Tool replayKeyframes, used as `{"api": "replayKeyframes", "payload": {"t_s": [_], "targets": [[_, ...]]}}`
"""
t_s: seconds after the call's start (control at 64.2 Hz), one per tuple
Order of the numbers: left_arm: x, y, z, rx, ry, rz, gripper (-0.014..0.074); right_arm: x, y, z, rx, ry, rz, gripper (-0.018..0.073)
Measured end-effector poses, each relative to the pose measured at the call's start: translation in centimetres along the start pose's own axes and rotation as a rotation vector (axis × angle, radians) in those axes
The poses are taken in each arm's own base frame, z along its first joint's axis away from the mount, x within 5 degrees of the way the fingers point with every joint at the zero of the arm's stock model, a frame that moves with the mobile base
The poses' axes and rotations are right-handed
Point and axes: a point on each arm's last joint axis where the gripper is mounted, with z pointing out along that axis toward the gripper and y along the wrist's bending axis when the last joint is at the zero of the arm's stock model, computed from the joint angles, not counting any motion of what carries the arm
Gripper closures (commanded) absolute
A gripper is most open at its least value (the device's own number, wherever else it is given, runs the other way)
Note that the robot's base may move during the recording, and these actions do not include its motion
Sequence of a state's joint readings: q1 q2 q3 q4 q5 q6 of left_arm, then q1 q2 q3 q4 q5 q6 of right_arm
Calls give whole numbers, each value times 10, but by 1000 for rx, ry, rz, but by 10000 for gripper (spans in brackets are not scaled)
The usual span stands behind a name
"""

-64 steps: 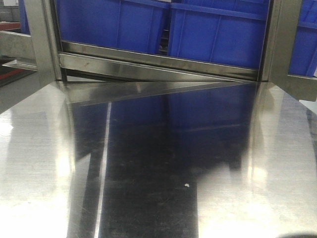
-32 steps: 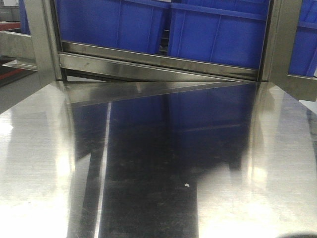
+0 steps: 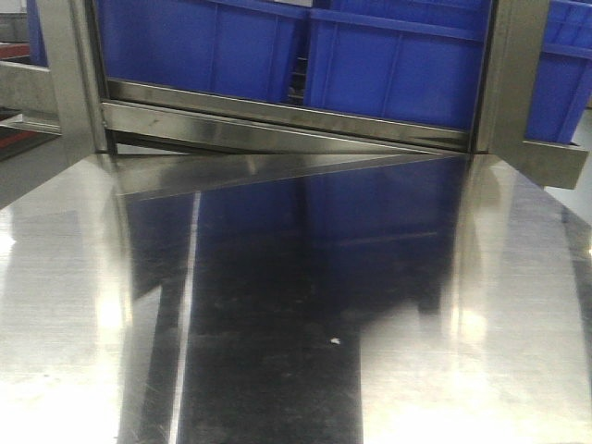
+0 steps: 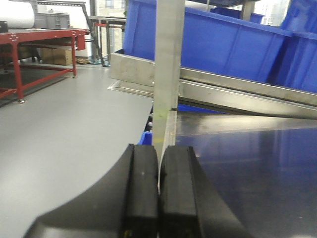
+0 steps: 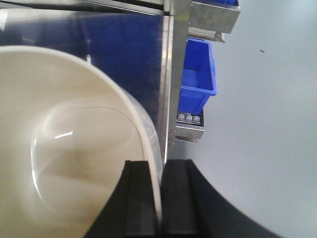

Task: Move white bin to right shelf second layer
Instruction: 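Turn the base away from the table, holding the bin in the right gripper, then drive past the racks of blue bins, keeping the white bin gripped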

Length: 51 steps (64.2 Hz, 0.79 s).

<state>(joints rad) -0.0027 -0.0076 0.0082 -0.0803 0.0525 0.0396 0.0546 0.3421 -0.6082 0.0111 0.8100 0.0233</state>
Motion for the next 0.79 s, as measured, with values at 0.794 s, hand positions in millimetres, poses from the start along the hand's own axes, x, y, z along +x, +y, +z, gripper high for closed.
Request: {"api": "replayKeyframes", "payload": {"t_s": [0.794], "targets": [[0, 0, 0, 0, 0, 0, 512, 0, 0, 0, 0, 0, 0, 511]]}}
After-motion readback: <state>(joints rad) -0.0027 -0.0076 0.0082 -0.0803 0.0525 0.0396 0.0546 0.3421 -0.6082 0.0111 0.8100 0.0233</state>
